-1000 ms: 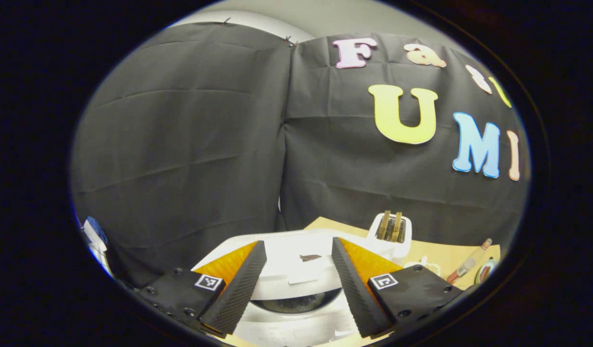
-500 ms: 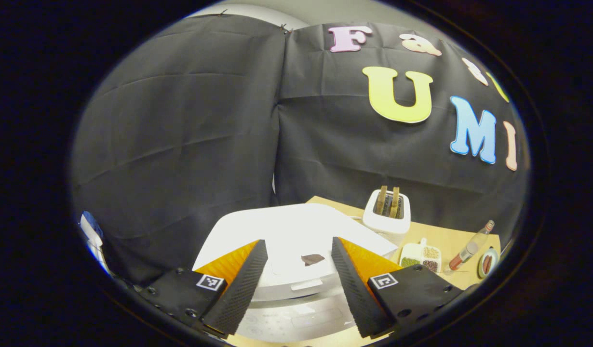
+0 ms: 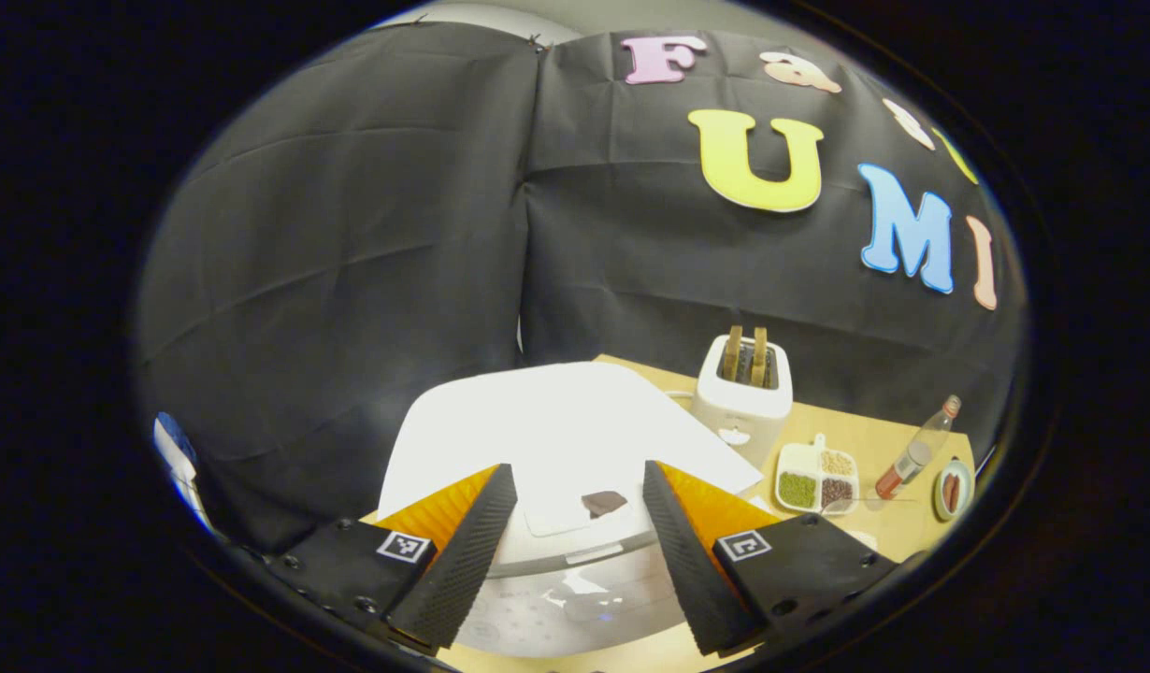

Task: Close the left gripper, press the button to open the rice cooker; take a wooden spoon from the chopstick holder with the right hand, scoop a spoonful of rice and pour it into the rice cooker, then put the wooden spoon back into the chopstick holder.

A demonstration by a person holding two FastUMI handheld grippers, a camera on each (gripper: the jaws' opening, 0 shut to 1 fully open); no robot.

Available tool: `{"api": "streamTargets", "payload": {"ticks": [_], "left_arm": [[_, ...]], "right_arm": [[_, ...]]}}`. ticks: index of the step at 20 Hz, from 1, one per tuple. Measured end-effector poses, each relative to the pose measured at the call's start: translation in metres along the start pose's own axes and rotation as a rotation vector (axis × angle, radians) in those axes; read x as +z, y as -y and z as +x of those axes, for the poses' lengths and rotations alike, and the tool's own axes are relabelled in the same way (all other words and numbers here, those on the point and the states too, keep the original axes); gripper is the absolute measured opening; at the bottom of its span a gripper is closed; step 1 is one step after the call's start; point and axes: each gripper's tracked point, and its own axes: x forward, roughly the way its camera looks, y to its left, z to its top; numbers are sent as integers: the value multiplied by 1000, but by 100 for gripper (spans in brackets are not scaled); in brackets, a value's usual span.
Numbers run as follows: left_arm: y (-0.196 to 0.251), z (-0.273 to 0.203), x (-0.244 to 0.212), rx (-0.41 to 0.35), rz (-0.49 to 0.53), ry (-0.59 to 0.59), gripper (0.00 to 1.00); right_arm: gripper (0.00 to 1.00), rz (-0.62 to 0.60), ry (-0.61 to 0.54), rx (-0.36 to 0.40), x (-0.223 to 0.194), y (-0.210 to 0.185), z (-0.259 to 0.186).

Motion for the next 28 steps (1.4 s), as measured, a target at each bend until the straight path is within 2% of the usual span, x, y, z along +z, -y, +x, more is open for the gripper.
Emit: {"api": "streamTargets", "payload": {"ticks": [2, 7, 10, 13, 17, 21, 24, 26, 28], "left_arm": [[1, 4, -5, 5, 22, -13, 95], [0, 8, -8, 4, -18, -46, 97], [2, 6, -1, -19, -22, -21, 96], [9, -14, 29, -49, -37, 50, 96], [45, -64, 100, -130, -15, 202, 95], [90, -134, 157, -238, -34, 351, 94], [131, -180, 171, -363, -64, 404, 94], [146, -203, 177, -402, -63, 425, 94], [149, -229, 178, -409, -49, 469, 95]], "right_arm": [[99, 3, -5, -4, -2, 0, 0], [99, 24, 1, -8, -5, 0, -3], [99, 24, 6, -9, -4, 3, -5], [99, 16, 34, -10, 8, 10, -8], [99, 32, 87, -31, 31, 20, -9], [99, 27, 135, -36, 53, 25, -14], [99, 19, 176, -38, 72, 28, -20], [99, 27, 207, -46, 80, 27, -31], [99, 34, 218, -49, 86, 26, -32]]}}
